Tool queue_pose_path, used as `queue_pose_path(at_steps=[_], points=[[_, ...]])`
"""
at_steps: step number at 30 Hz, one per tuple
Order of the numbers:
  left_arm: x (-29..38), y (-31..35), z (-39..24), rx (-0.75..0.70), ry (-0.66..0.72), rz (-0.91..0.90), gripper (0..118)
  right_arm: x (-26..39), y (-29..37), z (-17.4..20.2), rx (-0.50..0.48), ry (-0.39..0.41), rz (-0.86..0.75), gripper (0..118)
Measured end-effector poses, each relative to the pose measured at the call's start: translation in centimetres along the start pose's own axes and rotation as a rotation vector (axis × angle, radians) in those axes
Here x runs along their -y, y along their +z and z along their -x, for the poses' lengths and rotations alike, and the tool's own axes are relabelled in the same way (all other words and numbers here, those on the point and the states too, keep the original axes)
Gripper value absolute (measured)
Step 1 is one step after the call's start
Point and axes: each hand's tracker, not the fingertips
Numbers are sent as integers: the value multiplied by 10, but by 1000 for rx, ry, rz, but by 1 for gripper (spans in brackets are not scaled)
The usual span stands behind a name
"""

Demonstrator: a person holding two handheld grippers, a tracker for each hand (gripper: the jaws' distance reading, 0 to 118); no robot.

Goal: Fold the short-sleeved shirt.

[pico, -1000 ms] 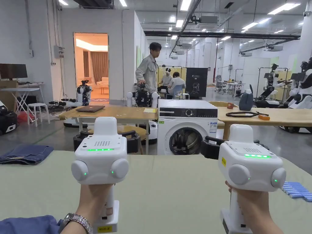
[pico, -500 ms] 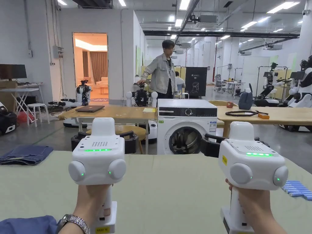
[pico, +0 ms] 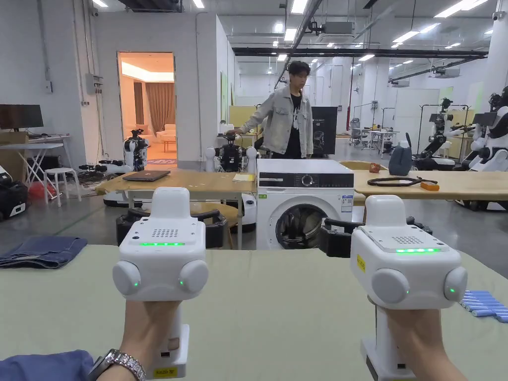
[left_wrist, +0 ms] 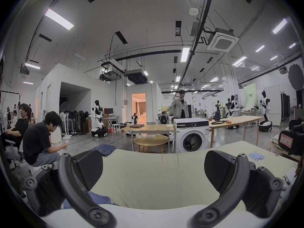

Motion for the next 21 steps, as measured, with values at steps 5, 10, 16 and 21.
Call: queue_pose_path(at_steps=[5,10,16,21], points=[[-1,3,-2,36,-1,-4,118,-2,4,4,-31,15,1,118],[-2,6,-3,41,-22,29,118,-2,8,4,3,20,-15,118],[-4,16,3,74,65,-24,84,1,10,-2,17,-11,-18,117],[-9,12,8,46,101,-2,2,1,15,3,15,23,-25,0]])
